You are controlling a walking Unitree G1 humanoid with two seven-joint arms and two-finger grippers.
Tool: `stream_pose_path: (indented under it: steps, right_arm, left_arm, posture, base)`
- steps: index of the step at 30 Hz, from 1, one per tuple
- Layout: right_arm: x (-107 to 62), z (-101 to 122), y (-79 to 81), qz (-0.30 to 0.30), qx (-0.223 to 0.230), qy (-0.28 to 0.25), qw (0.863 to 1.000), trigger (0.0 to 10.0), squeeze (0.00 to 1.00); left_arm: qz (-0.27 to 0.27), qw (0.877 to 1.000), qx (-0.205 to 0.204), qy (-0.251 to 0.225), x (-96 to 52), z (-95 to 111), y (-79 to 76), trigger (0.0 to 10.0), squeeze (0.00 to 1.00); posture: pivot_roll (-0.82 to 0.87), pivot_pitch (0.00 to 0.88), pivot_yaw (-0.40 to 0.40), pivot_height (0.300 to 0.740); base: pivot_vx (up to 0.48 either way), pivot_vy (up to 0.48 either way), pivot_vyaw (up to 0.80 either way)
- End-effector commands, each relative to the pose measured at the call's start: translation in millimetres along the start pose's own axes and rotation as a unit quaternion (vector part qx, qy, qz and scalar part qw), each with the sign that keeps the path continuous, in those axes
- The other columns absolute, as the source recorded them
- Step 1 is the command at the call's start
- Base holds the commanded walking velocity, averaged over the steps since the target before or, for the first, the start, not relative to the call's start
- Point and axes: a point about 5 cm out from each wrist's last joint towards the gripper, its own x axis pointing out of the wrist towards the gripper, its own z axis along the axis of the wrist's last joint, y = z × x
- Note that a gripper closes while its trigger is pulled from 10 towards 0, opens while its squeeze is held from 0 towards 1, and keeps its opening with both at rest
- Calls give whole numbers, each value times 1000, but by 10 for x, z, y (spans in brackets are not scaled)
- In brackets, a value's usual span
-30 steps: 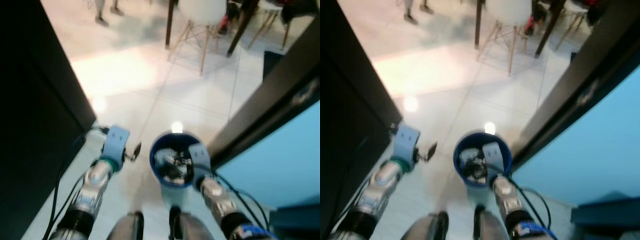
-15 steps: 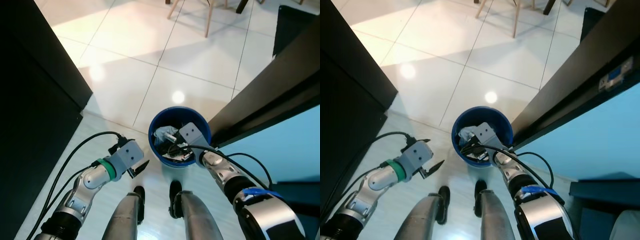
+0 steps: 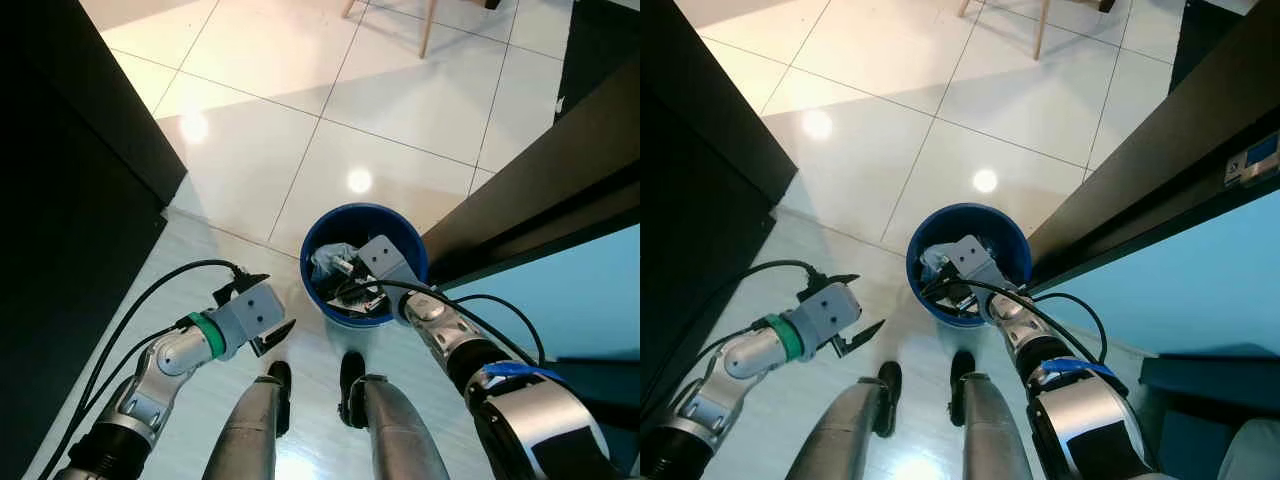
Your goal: Clean up the room
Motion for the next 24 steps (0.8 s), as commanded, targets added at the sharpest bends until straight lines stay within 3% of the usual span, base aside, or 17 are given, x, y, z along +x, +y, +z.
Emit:
stream_pose_path:
  steps: [1, 2, 15, 16, 17, 18, 24]
  right_arm:
    - [-17, -185, 62, 9, 7, 33, 999, 10000, 1000]
    - [-15, -182, 59, 5, -4, 37, 999, 10000, 0]
    - [-7, -130, 27, 3, -13, 35, 999, 10000, 0]
    - [-6, -122, 26, 7, -4, 33, 999, 10000, 349]
    - [-6, -122, 26, 7, -4, 33, 999, 10000, 349]
    - [-6, -117, 21, 8, 1, 32, 999, 10000, 1000]
    - [-7, -111, 2, 2, -7, 32, 999, 10000, 988]
  left_arm:
    - [-23, 1000, 0, 7, -30, -49, -125, 10000, 0]
    - [-25, 1000, 1, 9, -35, -53, -119, 10000, 0]
    - [-24, 1000, 3, 11, 42, -43, -55, 10000, 0]
    - [-24, 1000, 3, 10, 47, -38, -55, 10000, 0]
    - [-24, 1000, 3, 10, 47, -38, -55, 10000, 0]
    - [-25, 1000, 4, 10, 52, -35, -55, 10000, 0]
    - [-25, 1000, 3, 10, 50, -33, -60, 10000, 0]
  posture:
    - [186, 493, 45, 740]
    - [186, 488, 47, 740]
    - [176, 457, 46, 740]
    - [176, 455, 46, 740]
    - [176, 455, 46, 740]
    - [178, 453, 46, 740]
    - [179, 454, 47, 740]
  base:
    - [0, 0, 0]
    - [0, 0, 0]
    - [0, 0, 0]
    - [0, 0, 0]
    - [0, 0, 0]
    - [0, 0, 0]
    - [0, 0, 0]
